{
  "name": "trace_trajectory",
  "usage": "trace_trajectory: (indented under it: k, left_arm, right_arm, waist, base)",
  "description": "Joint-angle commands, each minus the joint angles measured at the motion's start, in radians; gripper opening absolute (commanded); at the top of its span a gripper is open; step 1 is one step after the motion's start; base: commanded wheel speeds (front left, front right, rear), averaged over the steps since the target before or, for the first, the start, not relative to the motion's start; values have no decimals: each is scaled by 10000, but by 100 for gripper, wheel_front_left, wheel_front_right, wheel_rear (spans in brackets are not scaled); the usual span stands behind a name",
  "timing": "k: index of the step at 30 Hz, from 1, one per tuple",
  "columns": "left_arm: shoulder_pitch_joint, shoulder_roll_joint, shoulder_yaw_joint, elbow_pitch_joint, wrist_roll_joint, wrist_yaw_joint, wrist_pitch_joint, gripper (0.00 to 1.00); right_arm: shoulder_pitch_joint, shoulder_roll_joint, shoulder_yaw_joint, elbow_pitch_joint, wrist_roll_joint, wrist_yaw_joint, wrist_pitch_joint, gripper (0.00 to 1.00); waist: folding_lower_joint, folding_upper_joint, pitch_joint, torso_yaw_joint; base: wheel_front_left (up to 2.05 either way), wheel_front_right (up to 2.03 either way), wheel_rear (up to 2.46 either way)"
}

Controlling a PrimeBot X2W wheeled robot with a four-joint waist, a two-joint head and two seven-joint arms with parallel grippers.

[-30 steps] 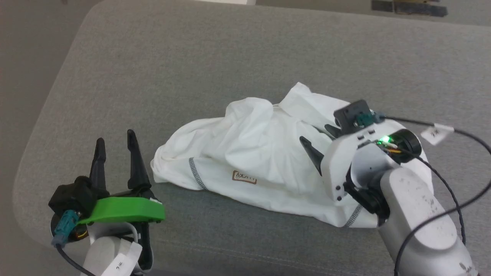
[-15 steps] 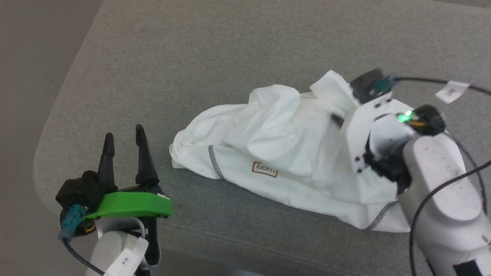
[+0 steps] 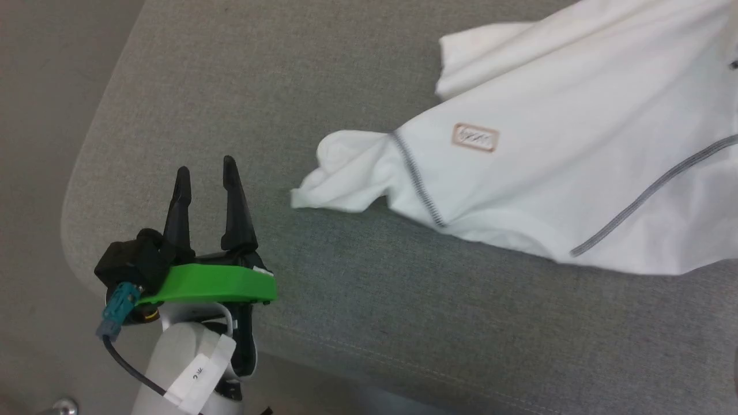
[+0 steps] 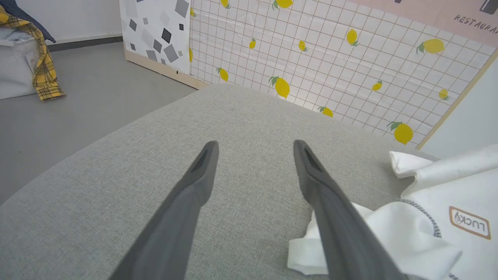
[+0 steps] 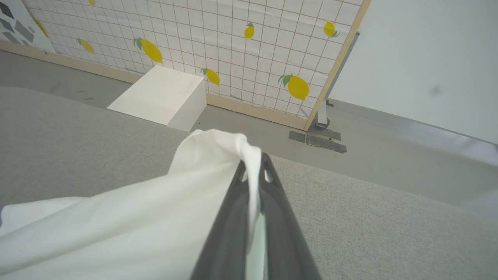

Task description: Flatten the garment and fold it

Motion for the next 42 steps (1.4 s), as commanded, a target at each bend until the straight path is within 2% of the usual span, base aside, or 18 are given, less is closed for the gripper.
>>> trace_trajectory:
  k: [1,7,8,9,13,17,20,24,28,32,37,42]
  left_arm:
    - [-178,-21,-22,-38,-64,67,-47,100]
    - [-231,-22,-63,-97,-102,136,-47,100]
    - [-231,-22,-59,-97,-95,148,-47,100]
    - [-233,-22,-47,-96,-89,163,-47,100]
    - [-225,-22,5,-42,-8,162,-47,100]
    - [-81,-22,162,88,191,71,-47,100]
    - [127,-22,282,165,375,-14,-47,100]
    - [467,-22,428,308,619,-151,-47,100]
    - [763,-22,571,442,773,-266,-47,100]
    - [992,-22,677,459,853,-335,-47,100]
    - [1061,-22,682,426,871,-358,-47,100]
    - [921,-22,616,371,854,-370,-47,100]
  right_arm:
    - [-309,-119,-256,218,-275,-17,-196,0]
    - [-629,5,-1034,1300,-898,-17,-149,0]
    - [-602,96,-1099,1446,-864,-17,-74,11]
    - [-548,192,-1118,1582,-817,-17,-13,100]
    - [-162,423,-925,1614,-354,-17,-497,100]
    - [784,690,-503,916,526,-17,-1427,100]
    - [1972,880,-125,-166,1210,-17,-2168,100]
    - [3989,1255,174,-1826,1785,-17,-2619,100]
    - [6001,1672,43,-3417,1938,-17,-2839,100]
    - [7676,1991,-351,-4402,2013,-17,-2796,100]
    - [8767,2047,-490,-4210,2883,-17,-2533,100]
    - [8565,2050,-530,-3662,3100,-17,-2307,100]
  waist:
    - [-1,0,287,264]
    - [-1,0,503,334]
    - [-1,0,507,309]
    - [-1,0,503,263]
    - [-1,0,284,21]
    - [-1,0,-237,-339]
    - [-1,0,-738,-652]
    - [-1,0,-1412,-1069]
    - [-1,0,-1956,-1399]
    - [-1,0,-2255,-1634]
    - [-1,0,-2210,-1762]
    - [-1,0,-1883,-1694]
  base:
    - [0,0,0]
    - [0,0,0]
    - [0,0,0]
    - [0,0,0]
    - [0,0,0]
    - [0,0,0]
    - [0,0,0]
    - [0,0,0]
    - [0,0,0]
    - [0,0,0]
    - [0,0,0]
    - [0,0,0]
